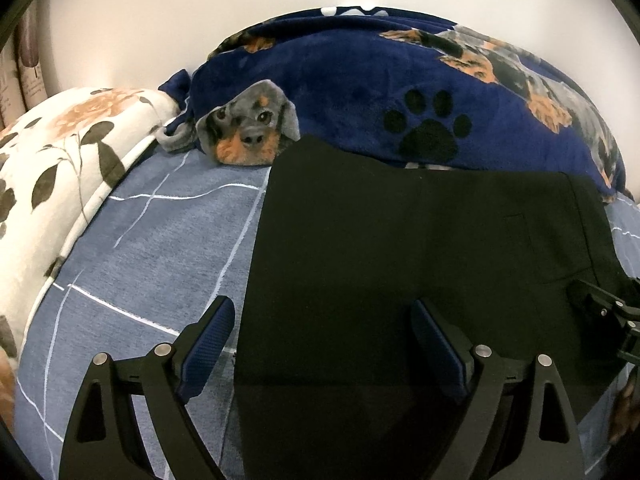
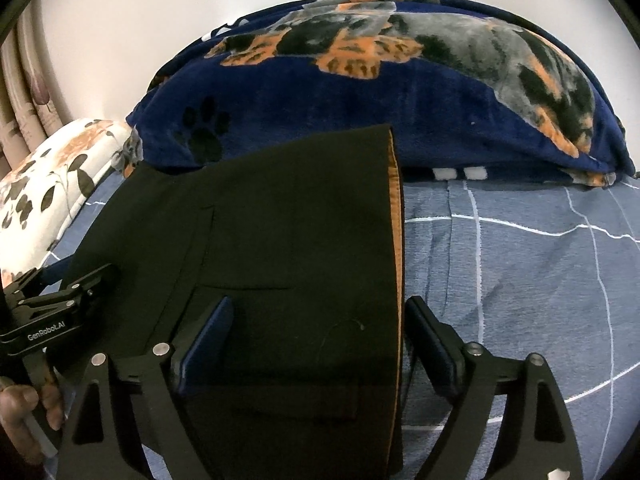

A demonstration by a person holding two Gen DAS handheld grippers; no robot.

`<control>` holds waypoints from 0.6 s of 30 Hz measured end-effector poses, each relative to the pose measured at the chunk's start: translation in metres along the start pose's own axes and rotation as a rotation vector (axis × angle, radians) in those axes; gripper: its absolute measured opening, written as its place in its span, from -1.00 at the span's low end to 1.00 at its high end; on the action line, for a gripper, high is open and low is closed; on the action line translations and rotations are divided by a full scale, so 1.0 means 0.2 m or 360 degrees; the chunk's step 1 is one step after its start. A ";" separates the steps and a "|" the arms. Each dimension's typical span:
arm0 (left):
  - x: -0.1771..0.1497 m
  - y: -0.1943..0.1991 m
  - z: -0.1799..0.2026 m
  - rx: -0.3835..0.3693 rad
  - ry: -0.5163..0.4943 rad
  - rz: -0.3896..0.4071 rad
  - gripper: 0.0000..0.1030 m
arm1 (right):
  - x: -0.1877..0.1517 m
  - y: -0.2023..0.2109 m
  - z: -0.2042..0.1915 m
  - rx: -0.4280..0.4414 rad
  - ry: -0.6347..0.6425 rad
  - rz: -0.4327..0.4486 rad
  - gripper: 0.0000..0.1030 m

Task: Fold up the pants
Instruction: 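Open the right tool and release the folded pants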

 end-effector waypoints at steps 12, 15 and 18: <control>0.00 0.00 0.00 0.0006 -0.0005 0.0002 0.75 | 0.00 -0.01 -0.01 -0.0013 0.0001 -0.0001 0.70; 0.00 0.00 0.00 0.0005 -0.0005 0.0002 0.75 | 0.00 -0.01 0.00 -0.0012 0.0001 -0.0001 0.71; 0.00 0.00 0.01 0.0007 -0.0006 0.0002 0.75 | 0.00 -0.01 0.00 -0.0013 0.0002 -0.0001 0.72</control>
Point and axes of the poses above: each gripper's, at about its wrist camera, not at the fingertips, and y roughly against the way its jaws point, z to its right, x to its top, the point moved 3 cm from there along -y, roughly the way its jaws point, and after that the axes turned 13 degrees about -x, right-handed, at the moved point
